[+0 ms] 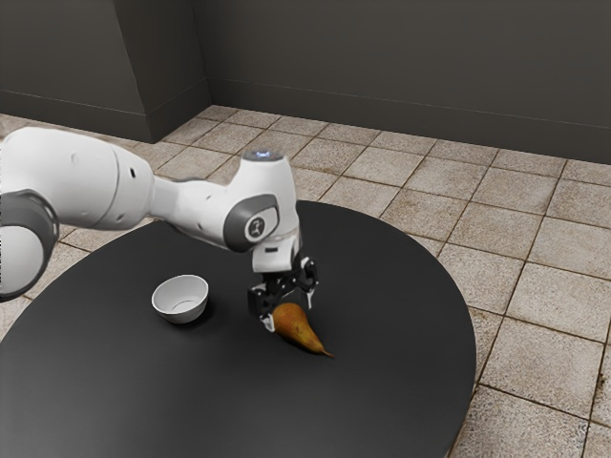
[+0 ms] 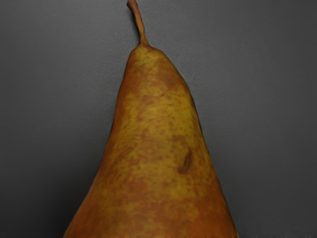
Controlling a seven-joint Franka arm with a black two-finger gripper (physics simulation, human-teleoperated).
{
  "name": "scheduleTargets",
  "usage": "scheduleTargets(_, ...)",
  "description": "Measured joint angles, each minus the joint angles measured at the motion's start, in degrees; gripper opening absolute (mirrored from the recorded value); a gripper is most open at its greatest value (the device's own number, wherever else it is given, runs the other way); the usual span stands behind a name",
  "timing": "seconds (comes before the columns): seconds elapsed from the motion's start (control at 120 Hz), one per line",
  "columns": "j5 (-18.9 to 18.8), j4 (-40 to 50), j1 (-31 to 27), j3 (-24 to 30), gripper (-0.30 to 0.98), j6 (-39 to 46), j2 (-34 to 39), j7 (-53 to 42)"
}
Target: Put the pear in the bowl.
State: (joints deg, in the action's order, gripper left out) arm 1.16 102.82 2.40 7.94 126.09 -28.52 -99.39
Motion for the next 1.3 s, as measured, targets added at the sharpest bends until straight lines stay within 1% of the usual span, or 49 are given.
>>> scheduleTargets(0.483,0.1,0.0,-0.1,-0.1,0.67,2.3,-1.6,-2.4)
scheduleTargets(0.858,1.1,0.0,-0.2,-0.1,0.47,3.5,-2.1,-3.3)
scheduleTargets(1.167,1.6,-0.4,-0.2,0.0,0.37,3.9,-1.4,-3.8)
scheduleTargets(1.3,2.1,-0.3,-0.4,0.0,0.35,3.8,0.2,-4.0)
